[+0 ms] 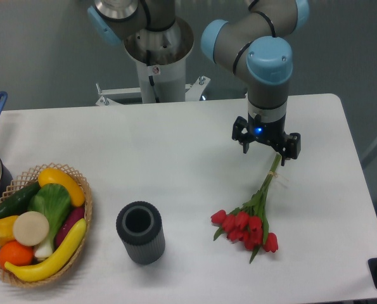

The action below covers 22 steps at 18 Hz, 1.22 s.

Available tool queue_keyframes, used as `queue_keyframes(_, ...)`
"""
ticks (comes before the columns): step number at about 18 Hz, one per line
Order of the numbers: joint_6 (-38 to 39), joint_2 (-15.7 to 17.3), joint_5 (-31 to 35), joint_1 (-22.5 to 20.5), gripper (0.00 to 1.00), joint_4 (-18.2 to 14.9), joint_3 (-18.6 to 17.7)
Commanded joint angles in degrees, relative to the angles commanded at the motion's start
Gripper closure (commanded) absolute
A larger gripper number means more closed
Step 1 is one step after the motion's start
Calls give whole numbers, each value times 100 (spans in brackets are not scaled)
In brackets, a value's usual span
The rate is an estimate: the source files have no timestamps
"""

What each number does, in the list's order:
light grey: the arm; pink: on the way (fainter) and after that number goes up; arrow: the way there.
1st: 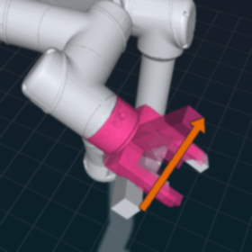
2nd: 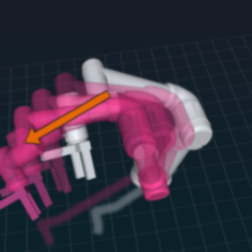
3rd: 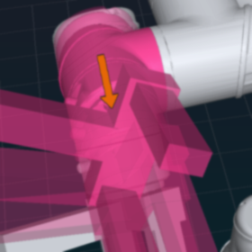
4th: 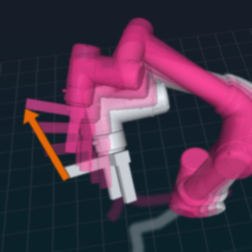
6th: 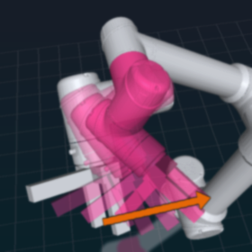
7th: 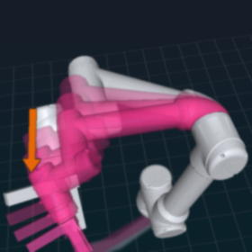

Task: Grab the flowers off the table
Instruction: 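Lower the open gripper down onto the green tulip stems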

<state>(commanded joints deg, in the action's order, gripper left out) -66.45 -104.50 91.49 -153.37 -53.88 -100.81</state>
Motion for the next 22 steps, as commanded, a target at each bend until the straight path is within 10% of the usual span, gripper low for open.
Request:
queue_keyframes(6,52,-88,-18,-26,0,78,36)
queue_keyframes(10,97,-185,-35,-44,0,922,-333)
queue_keyframes(22,-369,-888,0,-141,0,958,-378)
